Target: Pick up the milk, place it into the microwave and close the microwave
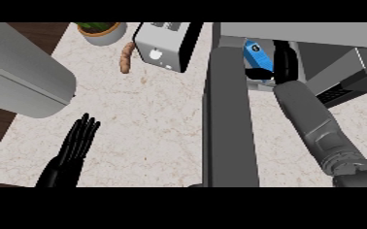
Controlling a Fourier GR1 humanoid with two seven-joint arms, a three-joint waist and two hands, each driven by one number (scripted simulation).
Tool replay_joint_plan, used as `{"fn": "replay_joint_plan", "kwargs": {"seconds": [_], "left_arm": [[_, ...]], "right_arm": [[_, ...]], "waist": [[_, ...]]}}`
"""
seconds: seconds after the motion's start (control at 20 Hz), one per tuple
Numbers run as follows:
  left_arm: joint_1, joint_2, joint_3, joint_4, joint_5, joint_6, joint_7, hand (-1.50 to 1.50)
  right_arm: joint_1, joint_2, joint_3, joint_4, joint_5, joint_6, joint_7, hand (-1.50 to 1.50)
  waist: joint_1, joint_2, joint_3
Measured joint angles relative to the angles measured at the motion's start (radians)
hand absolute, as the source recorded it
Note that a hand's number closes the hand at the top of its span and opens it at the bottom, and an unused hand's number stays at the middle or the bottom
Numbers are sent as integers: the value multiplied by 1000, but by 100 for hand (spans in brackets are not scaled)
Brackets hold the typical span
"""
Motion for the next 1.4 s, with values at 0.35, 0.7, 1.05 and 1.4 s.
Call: {"fn": "replay_joint_plan", "kwargs": {"seconds": [0.35, 0.7, 1.05, 1.4], "left_arm": [[-9, -10, -15, 8, -4, -11, -5, -150], [12, -29, -51, -19, -38, 3, -7, -150], [-13, -56, -77, -8, -61, 14, 14, -150], [-43, -73, -82, -6, -77, 26, 43, -150]], "right_arm": [[61, 18, -74, -28, -74, 93, -110, -150], [158, 36, -142, -39, -142, 183, -222, -150], [241, 48, -173, -42, -178, 306, -314, -150], [347, 65, -179, -54, -201, 458, -393, -150]], "waist": [[-20, -8, -1], [-42, -20, -1], [-63, -29, -2], [-81, -38, -4]]}}
